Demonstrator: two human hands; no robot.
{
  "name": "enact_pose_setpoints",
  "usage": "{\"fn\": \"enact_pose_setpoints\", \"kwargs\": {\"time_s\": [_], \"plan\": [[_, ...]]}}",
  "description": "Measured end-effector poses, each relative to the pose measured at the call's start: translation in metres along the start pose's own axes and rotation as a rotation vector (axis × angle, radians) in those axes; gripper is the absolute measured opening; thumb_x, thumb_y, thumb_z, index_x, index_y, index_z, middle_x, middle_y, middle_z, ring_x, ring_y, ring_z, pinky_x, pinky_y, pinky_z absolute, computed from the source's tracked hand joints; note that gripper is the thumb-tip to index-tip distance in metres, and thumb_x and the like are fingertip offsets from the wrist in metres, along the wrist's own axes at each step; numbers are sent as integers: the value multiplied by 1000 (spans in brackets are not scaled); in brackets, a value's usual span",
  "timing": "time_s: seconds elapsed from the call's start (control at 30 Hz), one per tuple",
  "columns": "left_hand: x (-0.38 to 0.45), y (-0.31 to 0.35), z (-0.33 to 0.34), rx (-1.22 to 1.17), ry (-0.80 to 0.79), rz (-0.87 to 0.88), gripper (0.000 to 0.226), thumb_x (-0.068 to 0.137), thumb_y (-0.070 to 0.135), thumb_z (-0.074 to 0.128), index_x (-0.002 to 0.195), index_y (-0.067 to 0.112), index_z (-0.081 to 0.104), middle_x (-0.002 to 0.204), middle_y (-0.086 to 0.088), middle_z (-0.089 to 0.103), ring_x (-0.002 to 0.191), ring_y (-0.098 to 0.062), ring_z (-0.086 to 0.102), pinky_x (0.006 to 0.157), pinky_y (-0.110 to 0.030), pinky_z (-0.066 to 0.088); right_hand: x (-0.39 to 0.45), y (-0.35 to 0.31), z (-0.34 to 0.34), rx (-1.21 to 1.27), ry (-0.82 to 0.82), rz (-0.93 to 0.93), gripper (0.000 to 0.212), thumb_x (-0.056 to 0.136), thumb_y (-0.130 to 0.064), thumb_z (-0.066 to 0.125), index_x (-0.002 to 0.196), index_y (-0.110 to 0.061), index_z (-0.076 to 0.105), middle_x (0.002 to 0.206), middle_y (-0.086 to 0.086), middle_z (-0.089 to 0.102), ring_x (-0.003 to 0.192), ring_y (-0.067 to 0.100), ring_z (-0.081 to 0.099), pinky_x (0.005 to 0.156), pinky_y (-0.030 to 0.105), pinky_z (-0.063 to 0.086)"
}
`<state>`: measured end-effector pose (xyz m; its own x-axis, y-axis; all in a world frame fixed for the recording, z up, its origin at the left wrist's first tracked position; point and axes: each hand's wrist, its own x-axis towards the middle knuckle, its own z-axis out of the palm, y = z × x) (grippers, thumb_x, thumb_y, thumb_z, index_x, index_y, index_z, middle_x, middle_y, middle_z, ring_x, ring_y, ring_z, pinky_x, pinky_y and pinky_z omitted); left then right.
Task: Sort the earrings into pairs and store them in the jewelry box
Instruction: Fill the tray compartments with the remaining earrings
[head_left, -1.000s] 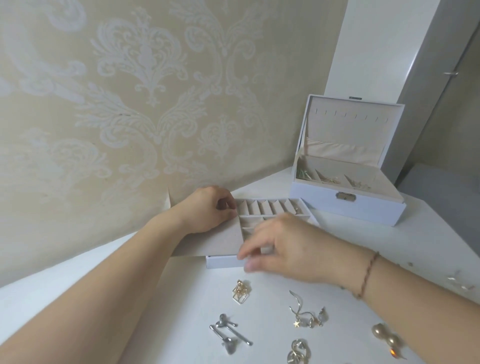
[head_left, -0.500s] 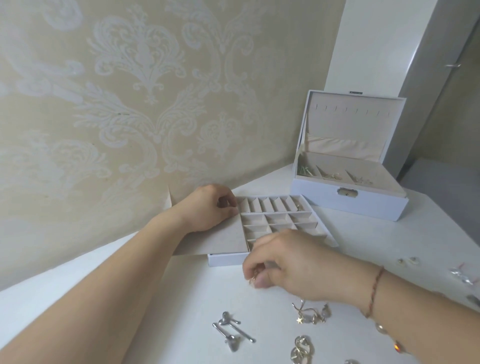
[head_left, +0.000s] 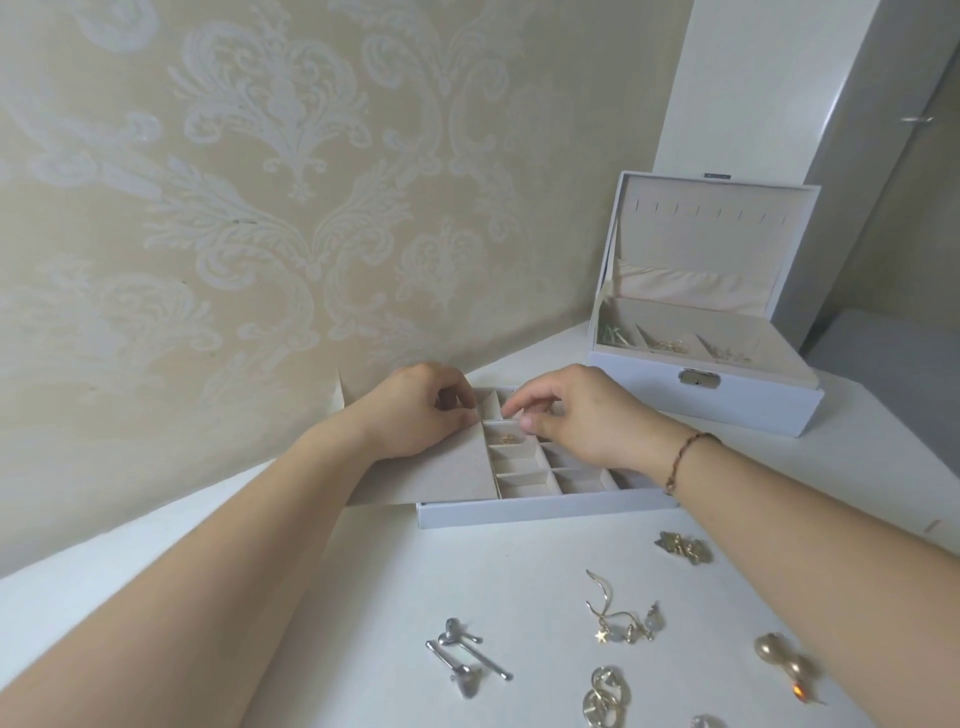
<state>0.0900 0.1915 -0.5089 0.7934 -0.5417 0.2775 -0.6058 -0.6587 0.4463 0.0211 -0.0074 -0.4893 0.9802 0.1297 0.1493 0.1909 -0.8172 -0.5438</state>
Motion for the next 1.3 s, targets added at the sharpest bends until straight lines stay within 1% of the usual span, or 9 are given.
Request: {"fn": "enact_pose_setpoints", "kwargs": {"time_s": [0.13,0.2,0.33,0.53,0.77,0.87,1.07,1.17,1.3], "plan": [[1,-2,0,-20,-5,-12,12,88,27,67,96,20,69,78,10,56,70,-5,50,68,-19,40,-15,2,-30,76,96,55,19,89,-16,66,104,-26,72,84,-5,73,83,14,66,63,1,40],[2,-2,1,-27,-3,-18,10,88,27,67,95,21,68,77,11,56,69,-2,49,66,-14,39,-33,4,-50,18,80,59,15,88,-20,68,98,-29,72,76,-6,73,90,14,68,71,5,42],[2,-4,2,-20,3,-22,7,87,27,68,92,22,69,78,9,57,69,-3,50,66,-15,40,-82,8,-70,-192,-132,111,8,83,-33,72,90,-37,70,73,-10,71,84,12,67,84,33,53],[2,-3,2,-22,3,-29,8,87,28,68,92,22,68,78,7,58,70,-6,51,66,-16,39,-122,25,-56,-431,-281,168,39,72,-61,71,106,-43,61,82,-14,63,75,0,59,75,29,52],[2,-3,2,-37,4,-35,9,87,28,68,93,22,69,77,8,57,70,-8,51,66,-17,39,-130,42,-40,-475,-156,21,20,87,-52,57,99,-37,57,89,-14,57,83,6,55,77,31,49],[2,-3,2,-32,4,-26,9,87,26,68,94,21,69,78,8,57,71,-6,51,65,-12,38,-130,45,-40,-368,-164,23,15,84,-49,62,94,-38,59,86,-14,58,81,6,56,76,32,50],[2,-4,2,-35,-3,-12,9,87,26,68,94,20,69,77,8,56,70,-4,50,66,-14,38,-121,43,-49,-25,-187,135,12,76,-23,81,75,-26,69,72,-7,65,46,-2,47,50,9,35],[3,-5,2,-44,-5,-12,8,87,27,68,93,21,69,78,9,56,69,-3,50,65,-13,38,-115,42,-51,6,-177,137,11,76,-26,81,74,-26,70,74,-8,67,52,-2,50,53,9,36],[3,-7,3,-43,-6,-5,8,87,27,68,93,22,68,78,9,56,69,-2,49,64,-12,37,-87,37,-58,73,0,86,9,75,-32,79,78,-31,71,82,-8,69,75,6,63,75,20,46]]}}
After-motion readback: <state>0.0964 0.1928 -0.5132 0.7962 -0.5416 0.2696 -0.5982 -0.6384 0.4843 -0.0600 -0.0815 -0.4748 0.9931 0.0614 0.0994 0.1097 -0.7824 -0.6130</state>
